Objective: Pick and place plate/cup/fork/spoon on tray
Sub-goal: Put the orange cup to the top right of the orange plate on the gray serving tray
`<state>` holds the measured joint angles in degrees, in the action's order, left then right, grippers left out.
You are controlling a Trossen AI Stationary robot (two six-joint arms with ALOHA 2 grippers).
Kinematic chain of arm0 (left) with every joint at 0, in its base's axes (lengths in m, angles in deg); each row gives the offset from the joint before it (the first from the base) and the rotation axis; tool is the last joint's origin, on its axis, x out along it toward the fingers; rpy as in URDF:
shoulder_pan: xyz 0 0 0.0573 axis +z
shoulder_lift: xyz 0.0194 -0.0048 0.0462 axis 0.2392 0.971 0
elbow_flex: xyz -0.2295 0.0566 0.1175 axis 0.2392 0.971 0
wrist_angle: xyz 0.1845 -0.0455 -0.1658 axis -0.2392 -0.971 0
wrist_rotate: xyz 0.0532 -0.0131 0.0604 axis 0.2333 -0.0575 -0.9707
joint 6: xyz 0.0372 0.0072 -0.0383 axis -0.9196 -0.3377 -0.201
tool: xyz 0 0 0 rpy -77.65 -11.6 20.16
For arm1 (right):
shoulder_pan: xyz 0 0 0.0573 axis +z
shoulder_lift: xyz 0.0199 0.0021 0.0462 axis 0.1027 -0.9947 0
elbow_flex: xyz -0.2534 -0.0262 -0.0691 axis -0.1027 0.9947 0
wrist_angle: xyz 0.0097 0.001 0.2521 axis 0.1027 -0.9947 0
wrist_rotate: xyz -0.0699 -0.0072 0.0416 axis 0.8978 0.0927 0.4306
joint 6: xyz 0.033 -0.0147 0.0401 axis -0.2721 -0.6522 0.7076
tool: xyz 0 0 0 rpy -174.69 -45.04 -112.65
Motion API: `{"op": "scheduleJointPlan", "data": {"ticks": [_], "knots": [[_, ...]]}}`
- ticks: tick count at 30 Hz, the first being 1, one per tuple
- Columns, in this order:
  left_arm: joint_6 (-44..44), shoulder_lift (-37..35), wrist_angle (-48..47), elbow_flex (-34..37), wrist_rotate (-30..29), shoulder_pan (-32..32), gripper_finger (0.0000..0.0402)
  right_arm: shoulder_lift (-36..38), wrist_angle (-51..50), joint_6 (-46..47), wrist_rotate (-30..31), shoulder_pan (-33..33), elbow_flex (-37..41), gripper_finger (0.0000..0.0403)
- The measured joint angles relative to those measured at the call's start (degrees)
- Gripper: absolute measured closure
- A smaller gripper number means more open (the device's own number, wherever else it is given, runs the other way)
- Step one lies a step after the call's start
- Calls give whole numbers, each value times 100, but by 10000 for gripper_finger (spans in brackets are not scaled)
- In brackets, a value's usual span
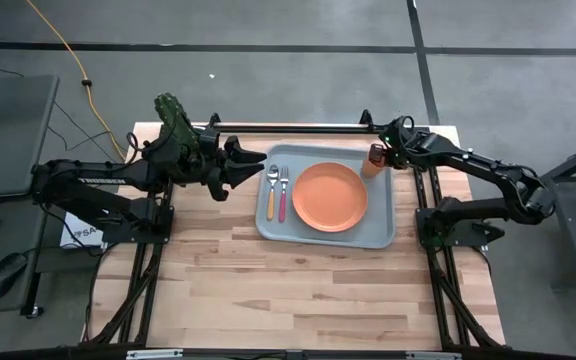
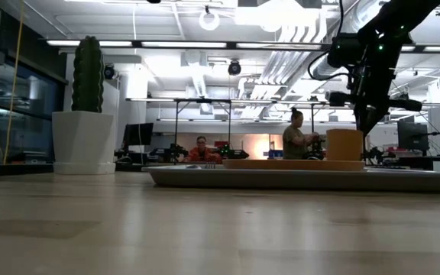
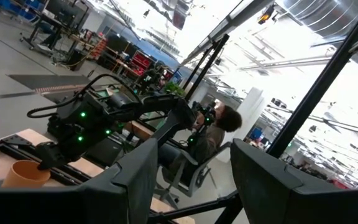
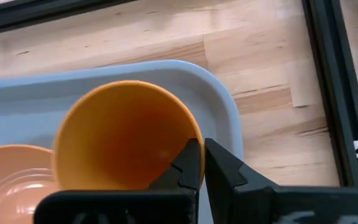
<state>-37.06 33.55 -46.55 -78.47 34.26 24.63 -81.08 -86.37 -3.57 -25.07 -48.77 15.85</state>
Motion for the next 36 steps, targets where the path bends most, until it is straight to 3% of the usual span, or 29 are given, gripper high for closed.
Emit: {"op": "scheduleJointPlan", "data": {"ticks": [13, 22, 36], "knots": [[-2, 0, -4, 0, 0, 0, 213, -114, -16, -64, -152, 4, -28, 403], [-2, 0, -6, 0, 0, 0, 213, -113, -171, -415, -131, 7, -498, 403], [-2, 0, -6, 0, 0, 0, 213, -123, -363, -331, -154, 4, -146, 402]]}}
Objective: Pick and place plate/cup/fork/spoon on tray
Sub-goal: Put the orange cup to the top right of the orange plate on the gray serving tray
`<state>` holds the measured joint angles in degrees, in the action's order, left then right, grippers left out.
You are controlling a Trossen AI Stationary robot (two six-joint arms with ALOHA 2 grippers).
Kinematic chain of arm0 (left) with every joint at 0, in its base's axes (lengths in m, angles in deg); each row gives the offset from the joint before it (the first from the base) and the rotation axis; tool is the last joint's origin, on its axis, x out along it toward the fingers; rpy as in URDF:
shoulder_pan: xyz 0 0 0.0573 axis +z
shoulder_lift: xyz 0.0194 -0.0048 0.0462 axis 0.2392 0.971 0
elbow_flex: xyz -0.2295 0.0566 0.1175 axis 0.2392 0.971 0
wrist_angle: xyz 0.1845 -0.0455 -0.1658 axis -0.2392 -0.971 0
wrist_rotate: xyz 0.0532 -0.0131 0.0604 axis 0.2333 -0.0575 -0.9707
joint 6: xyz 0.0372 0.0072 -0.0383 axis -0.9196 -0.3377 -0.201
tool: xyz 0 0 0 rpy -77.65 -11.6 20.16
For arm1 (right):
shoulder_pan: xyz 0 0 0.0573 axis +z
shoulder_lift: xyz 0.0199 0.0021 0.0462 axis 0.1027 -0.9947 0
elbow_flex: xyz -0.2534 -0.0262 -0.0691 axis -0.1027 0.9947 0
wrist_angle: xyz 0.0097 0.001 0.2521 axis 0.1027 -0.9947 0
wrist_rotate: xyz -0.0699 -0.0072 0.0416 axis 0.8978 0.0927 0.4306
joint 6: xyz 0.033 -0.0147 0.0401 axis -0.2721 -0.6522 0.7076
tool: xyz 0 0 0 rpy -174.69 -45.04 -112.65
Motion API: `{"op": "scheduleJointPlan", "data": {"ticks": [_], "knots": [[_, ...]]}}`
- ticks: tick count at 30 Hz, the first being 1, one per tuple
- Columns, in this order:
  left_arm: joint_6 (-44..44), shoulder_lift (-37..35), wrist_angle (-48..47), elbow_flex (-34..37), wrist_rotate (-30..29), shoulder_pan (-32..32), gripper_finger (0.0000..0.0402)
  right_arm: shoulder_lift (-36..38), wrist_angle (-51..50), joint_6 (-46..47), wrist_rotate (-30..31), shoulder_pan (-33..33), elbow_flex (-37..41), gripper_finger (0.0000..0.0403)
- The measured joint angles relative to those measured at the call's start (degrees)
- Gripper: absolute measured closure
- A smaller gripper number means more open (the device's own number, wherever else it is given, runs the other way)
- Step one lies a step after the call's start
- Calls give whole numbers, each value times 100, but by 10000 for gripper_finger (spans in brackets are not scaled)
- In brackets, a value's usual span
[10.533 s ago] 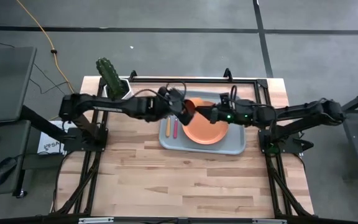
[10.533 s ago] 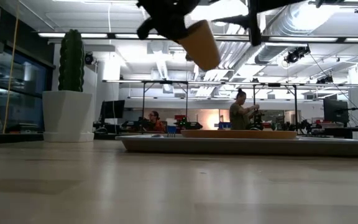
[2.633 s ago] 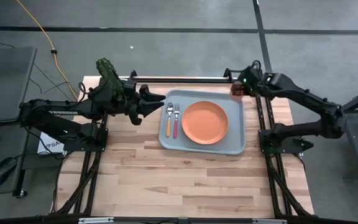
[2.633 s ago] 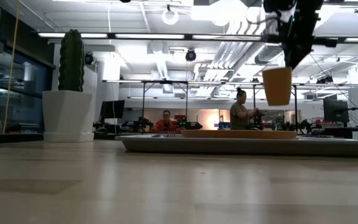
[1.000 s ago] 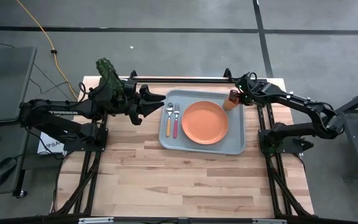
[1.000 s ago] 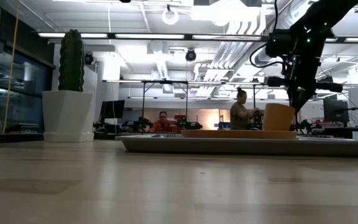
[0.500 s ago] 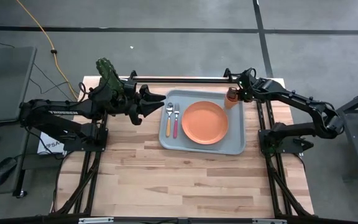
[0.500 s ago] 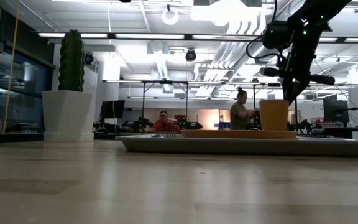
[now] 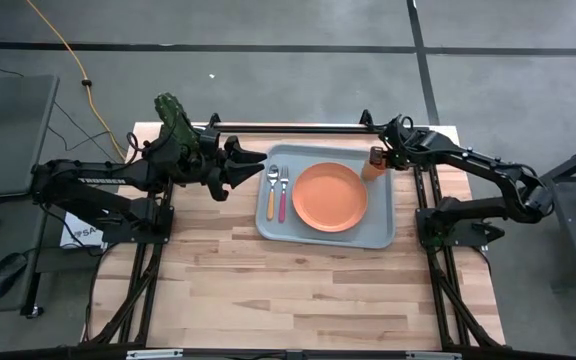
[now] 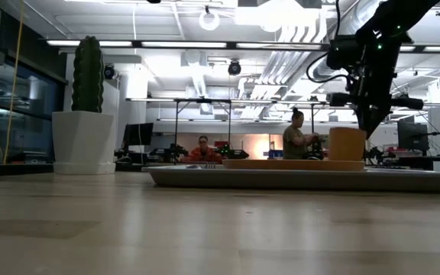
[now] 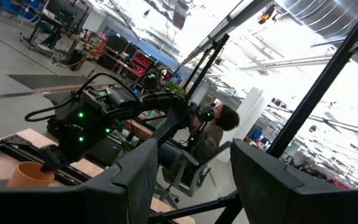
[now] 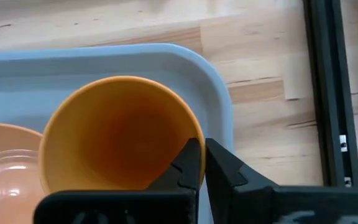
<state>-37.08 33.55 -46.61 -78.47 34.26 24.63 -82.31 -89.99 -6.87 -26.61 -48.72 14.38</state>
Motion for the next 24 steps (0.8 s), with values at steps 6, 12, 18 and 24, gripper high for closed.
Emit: {"op": "scheduleJointPlan", "data": {"ticks": [6, 12, 18, 24], "knots": [[0, 0, 2, 0, 0, 0, 213, 7, 50, -133, -174, 0, 0, 402], [0, 0, 2, 0, 0, 0, 213, 2, 23, -251, -223, 2, -84, 402], [0, 0, 2, 0, 0, 0, 213, 0, -20, -338, -233, -4, -127, 402], [2, 0, 2, 0, 0, 0, 213, 0, -17, -344, -225, -4, -127, 402]]}}
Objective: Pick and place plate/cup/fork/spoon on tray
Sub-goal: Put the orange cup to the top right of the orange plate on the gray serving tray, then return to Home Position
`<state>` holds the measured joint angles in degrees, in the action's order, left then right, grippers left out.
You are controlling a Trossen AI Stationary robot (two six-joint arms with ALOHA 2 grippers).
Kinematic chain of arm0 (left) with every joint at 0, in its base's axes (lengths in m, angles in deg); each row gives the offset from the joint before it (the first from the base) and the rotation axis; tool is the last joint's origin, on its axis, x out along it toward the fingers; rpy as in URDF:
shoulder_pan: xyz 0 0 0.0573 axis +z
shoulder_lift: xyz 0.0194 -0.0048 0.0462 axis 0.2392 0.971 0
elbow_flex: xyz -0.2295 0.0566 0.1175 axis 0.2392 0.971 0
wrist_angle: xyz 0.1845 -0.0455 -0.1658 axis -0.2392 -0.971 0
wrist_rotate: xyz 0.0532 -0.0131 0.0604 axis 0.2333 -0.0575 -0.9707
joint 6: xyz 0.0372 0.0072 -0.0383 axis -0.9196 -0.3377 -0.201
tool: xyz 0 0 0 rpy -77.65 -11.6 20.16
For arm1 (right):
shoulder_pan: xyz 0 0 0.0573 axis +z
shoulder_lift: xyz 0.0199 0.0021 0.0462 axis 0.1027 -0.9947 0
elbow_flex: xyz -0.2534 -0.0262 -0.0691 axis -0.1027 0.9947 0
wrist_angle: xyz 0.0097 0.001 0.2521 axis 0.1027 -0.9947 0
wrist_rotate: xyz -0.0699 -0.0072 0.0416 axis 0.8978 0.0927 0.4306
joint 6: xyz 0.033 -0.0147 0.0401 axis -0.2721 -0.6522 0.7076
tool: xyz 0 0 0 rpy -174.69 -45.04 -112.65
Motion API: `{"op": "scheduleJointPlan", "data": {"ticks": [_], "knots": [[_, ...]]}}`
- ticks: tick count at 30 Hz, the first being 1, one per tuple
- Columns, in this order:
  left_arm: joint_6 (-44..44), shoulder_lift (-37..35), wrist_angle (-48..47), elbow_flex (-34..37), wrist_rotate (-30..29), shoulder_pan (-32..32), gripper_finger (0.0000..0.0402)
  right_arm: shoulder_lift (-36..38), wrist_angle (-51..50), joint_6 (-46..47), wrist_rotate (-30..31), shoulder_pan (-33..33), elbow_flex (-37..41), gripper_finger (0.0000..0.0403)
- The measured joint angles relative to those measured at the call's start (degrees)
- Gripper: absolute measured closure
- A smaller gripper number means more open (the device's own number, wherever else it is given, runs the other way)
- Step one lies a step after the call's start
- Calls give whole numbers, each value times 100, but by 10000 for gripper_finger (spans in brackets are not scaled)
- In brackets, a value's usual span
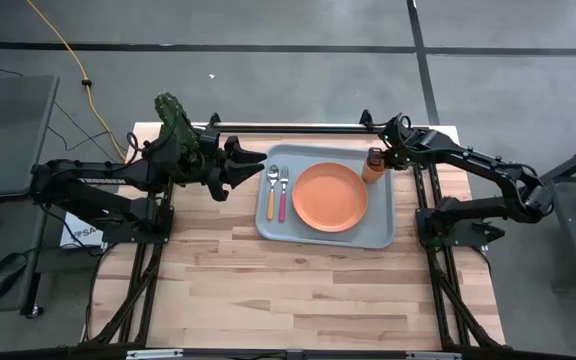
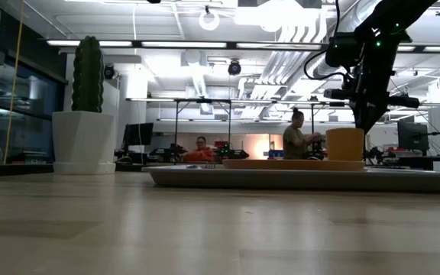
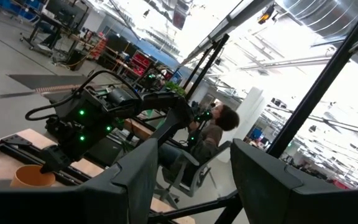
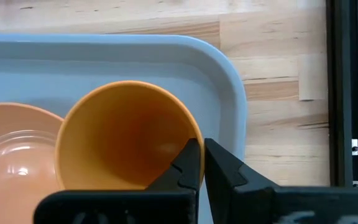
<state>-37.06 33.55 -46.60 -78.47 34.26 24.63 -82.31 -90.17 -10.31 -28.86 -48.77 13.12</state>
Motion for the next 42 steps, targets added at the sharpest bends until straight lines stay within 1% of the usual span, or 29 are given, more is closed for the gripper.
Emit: {"op": "scheduleJointPlan", "data": {"ticks": [7, 10, 24, 31, 36, 42], "knots": [[4, 0, 0, -2, 0, 0, 213, 0, 0, 8, -10, 0, -4, 402], [15, 0, 2, 0, 0, 0, 213, 0, 2, 6, -15, 0, -7, 393], [17, 0, 2, 0, 2, 0, 213, 0, 0, 4, 8, 0, -7, 285], [15, 0, 2, 0, 2, -2, 213, 2, -53, -62, 46, 0, -7, 243], [15, 0, 2, -2, 2, -1, 213, 82, -50, -293, 56, 0, -7, 232], [17, 0, 0, 0, 2, -2, 213, 670, -35, -299, 242, 2, -9, 231]]}}
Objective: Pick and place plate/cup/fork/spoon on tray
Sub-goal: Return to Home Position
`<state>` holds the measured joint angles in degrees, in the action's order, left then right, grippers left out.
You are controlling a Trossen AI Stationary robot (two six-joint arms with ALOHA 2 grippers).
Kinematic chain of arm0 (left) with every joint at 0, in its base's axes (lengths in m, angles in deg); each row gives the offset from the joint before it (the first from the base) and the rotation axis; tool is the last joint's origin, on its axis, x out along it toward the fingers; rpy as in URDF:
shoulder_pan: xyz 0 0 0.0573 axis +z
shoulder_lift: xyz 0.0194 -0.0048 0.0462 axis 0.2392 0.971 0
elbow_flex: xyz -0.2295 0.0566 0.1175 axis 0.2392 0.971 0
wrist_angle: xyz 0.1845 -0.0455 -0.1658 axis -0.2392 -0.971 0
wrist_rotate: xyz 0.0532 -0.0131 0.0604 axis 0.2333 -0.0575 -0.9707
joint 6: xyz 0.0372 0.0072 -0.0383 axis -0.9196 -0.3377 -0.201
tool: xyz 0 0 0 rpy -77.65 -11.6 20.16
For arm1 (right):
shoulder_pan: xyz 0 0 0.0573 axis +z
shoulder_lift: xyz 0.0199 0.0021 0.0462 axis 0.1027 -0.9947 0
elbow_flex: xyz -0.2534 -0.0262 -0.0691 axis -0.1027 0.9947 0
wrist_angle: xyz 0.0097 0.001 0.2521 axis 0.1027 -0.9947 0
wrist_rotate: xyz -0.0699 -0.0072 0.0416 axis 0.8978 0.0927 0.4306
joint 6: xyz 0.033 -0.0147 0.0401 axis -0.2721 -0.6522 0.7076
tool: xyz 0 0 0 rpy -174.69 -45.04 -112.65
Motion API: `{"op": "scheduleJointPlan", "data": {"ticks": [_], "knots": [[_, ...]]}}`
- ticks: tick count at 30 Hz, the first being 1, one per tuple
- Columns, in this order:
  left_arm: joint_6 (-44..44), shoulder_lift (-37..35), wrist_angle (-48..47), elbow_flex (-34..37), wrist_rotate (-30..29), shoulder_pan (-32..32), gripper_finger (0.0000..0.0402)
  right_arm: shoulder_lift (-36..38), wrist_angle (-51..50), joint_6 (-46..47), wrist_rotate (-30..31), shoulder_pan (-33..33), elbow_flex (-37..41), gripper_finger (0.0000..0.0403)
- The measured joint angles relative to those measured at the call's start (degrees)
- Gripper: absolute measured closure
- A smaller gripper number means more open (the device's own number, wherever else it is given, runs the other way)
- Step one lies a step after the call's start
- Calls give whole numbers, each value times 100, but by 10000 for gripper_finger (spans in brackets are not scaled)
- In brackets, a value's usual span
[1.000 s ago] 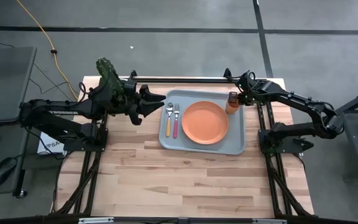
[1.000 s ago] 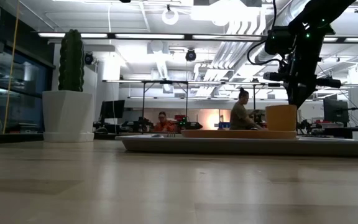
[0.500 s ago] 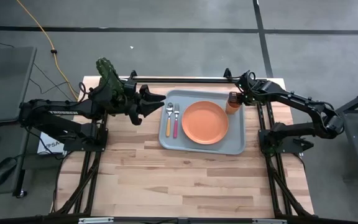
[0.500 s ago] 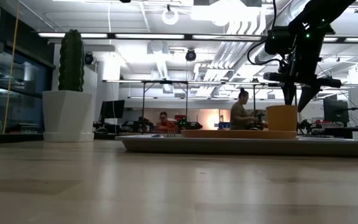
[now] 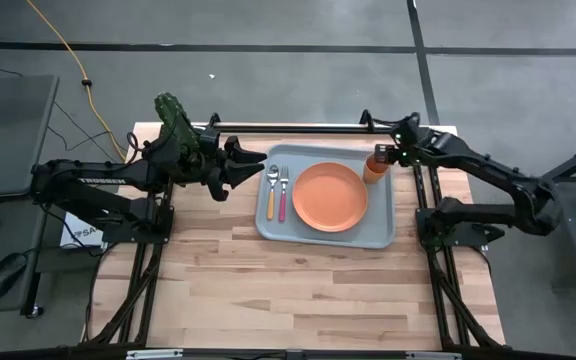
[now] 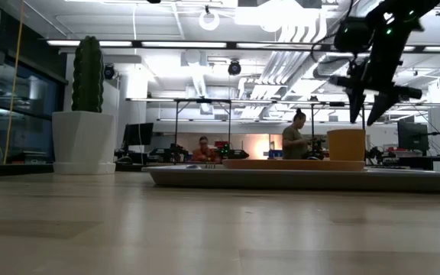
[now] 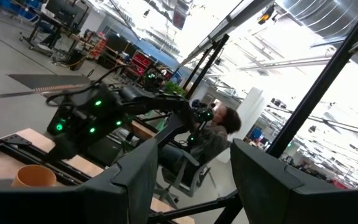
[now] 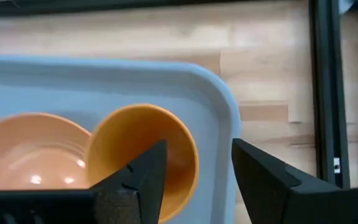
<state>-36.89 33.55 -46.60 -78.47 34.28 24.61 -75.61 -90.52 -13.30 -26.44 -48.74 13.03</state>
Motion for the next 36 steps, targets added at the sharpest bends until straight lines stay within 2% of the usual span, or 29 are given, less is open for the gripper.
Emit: {"op": "scheduleJointPlan", "data": {"ticks": [5, 8, 13, 19, 24, 28, 32, 36], "knots": [[-2, 0, 0, 0, 0, 2, 213, 832, 128, 38, -67, 2, 0, 231], [-2, 0, 0, 0, 0, 2, 213, 1347, 633, 46, -448, 86, 0, 231], [-17, 0, 0, -1, 0, 1, 213, 1895, 2474, -259, -1431, 493, -4, 231], [-70, 0, -2, 0, 4, 2, 213, 1825, 4946, -493, -2584, 1248, -9, 231], [-210, -14, -6, 0, 214, 2, 213, 1591, 6290, -698, -2960, 1962, -9, 231], [-214, -89, -8, -2, 501, 7, 213, 1439, 6633, -1199, -2962, 2613, -9, 231], [-320, -146, -24, -2, 710, 7, 213, 1322, 6390, -2082, -2897, 3215, -160, 231], [-520, -192, 2, -4, 710, 7, 213, 1311, 6174, -2636, -2810, 3460, -311, 234]]}}
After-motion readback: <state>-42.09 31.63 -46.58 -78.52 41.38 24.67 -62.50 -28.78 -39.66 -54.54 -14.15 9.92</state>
